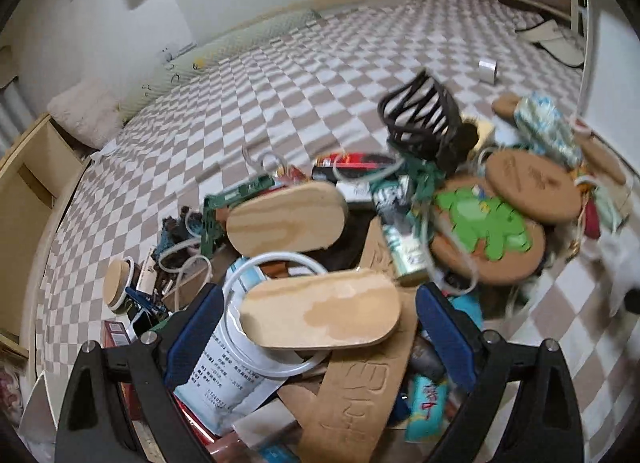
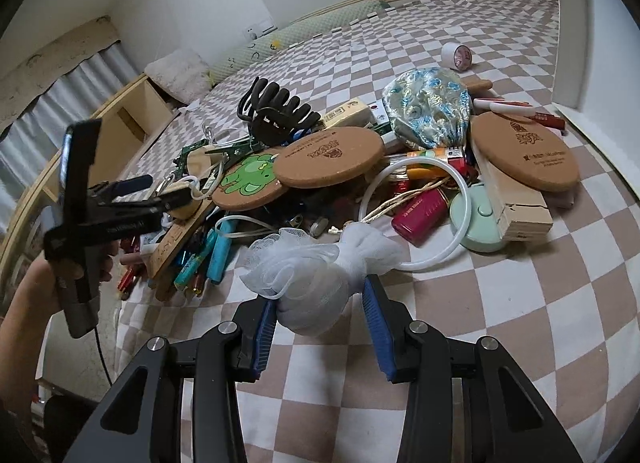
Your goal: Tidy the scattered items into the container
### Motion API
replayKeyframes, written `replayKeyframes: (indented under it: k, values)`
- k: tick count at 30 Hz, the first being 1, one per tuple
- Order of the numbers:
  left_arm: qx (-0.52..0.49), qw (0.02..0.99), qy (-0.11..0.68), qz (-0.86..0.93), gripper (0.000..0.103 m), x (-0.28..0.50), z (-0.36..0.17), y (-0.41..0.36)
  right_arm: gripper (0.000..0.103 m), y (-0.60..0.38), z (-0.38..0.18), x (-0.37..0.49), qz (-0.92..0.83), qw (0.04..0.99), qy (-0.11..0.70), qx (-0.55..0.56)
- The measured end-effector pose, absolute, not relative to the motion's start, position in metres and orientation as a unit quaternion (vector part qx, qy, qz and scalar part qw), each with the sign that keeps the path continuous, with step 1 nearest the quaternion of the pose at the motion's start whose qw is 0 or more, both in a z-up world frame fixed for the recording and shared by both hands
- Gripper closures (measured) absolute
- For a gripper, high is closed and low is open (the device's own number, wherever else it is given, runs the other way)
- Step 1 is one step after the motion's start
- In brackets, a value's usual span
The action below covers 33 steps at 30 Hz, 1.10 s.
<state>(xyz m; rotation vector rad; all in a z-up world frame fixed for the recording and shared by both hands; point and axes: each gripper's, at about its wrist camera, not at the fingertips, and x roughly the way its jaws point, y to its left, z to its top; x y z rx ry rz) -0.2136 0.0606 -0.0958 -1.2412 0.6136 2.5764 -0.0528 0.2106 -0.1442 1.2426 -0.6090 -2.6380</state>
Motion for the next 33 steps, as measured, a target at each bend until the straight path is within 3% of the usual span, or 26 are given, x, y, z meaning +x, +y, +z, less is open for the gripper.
replayKeyframes:
  k: [11, 22, 33]
  values:
    - [-0.433, 0.115, 0.14, 0.883, 0.011, -0.212, -0.104, 0.046, 0.06, 0.207, -0.147, -0.056, -0.88, 0.081, -0.198, 0.424]
    - [-0.414, 0.127, 0.074, 0.898, 0.011, -0.171, -0.069, 0.041, 0.06, 0.205, -0.147, -0.053, -0.881, 0.085, -0.191, 0.424]
    - [-0.38, 0.114, 0.064, 0.916, 0.011, -0.105, -0.064, 0.039, 0.06, 0.197, -0.133, -0.042, -0.895, 0.09, -0.174, 0.401]
